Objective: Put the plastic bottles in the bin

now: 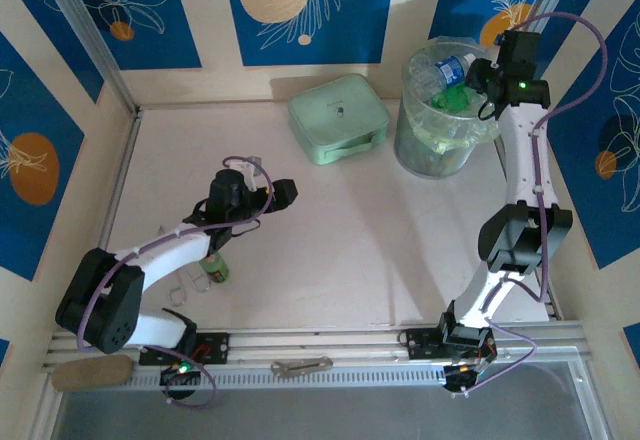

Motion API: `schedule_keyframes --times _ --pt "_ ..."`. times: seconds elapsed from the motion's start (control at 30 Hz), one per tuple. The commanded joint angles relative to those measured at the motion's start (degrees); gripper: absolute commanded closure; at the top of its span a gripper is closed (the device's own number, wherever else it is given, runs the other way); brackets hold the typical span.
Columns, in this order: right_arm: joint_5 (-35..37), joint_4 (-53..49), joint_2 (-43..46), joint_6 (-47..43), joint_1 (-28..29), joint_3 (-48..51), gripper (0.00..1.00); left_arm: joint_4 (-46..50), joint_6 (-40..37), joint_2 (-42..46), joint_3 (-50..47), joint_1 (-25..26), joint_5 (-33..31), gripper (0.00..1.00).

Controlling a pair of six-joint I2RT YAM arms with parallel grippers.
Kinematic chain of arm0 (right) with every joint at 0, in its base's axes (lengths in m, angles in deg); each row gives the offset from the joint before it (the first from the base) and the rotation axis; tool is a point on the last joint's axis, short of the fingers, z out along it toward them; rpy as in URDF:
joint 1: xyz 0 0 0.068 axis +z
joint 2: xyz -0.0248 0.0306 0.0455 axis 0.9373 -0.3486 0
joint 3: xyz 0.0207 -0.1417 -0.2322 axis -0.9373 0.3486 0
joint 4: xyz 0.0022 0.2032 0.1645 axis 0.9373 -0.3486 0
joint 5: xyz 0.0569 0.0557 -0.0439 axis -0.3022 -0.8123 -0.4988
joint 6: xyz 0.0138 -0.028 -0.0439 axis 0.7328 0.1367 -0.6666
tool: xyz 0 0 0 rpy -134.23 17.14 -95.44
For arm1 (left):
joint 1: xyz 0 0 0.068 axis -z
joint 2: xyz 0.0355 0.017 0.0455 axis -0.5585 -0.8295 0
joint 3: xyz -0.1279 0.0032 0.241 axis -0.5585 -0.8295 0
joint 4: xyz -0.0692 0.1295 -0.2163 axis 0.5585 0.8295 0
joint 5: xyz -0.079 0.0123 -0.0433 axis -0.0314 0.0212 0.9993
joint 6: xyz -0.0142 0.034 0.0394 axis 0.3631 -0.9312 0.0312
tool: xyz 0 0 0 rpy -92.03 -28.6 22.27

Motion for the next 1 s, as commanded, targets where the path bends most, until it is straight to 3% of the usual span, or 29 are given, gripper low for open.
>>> schedule_keyframes --times 0.0,0.37,0.63,0.77,0.97 --pt "-0.55 -4.69 -2.52 0.35 0.16 -3.62 0.47 0.3 -0.97 -0.14 1.47 0.41 0.64 0.01" --pt "0.55 -9.37 -6.89 0.25 0.98 -7.49 0.42 0.63 -1.04 0.82 0.76 0.41 0.23 0.01" --pt "3.61 -8.29 -4.15 -1.63 2.77 -7.83 0.14 0.65 -1.13 1.26 0.41 0.42 0.03 0.01" --pt "5.13 -8.18 -2.66 -2.28 3.26 -9.39 0.07 0.39 -0.94 1.6 0.08 0.42 -0.14 0.01" --pt "4.56 -7.52 0.32 -2.93 3.26 -9.42 0.04 0.4 -0.84 2.04 -0.49 0.37 -0.5 0.01"
